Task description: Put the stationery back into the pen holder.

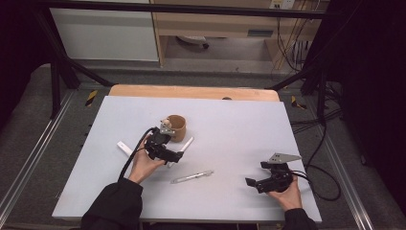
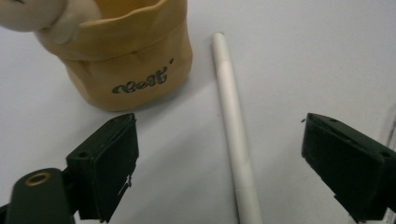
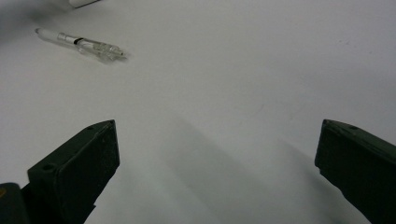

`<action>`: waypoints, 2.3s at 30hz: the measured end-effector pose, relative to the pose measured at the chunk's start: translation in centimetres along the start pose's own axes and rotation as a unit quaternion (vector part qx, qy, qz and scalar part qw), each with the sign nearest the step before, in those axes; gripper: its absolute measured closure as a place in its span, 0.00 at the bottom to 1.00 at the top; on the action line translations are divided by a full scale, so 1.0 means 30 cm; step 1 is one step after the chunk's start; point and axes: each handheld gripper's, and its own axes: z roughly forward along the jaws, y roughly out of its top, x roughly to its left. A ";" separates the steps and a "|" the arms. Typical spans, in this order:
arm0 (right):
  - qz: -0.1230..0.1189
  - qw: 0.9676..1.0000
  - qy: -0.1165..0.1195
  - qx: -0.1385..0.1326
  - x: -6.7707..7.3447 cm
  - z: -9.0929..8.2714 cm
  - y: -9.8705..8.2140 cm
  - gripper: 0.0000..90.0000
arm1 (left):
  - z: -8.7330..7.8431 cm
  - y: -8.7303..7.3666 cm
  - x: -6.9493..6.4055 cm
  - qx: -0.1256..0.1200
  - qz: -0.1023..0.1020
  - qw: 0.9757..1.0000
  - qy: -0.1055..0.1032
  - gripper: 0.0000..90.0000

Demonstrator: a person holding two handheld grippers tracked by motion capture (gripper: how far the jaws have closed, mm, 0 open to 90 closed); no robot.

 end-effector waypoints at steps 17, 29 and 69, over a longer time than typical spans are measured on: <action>0.000 1.000 -0.002 0.001 0.000 0.000 0.000 0.01 | 0.070 0.025 -0.032 0.031 0.000 1.000 0.002 0.51; -0.003 1.000 -0.001 0.003 0.001 -0.001 -0.002 0.01 | 0.111 0.034 -0.036 0.047 0.001 0.999 0.010 0.73; -0.011 1.000 -0.014 0.004 0.013 0.004 0.005 0.01 | 0.047 0.030 -0.033 0.044 0.011 0.999 0.004 0.87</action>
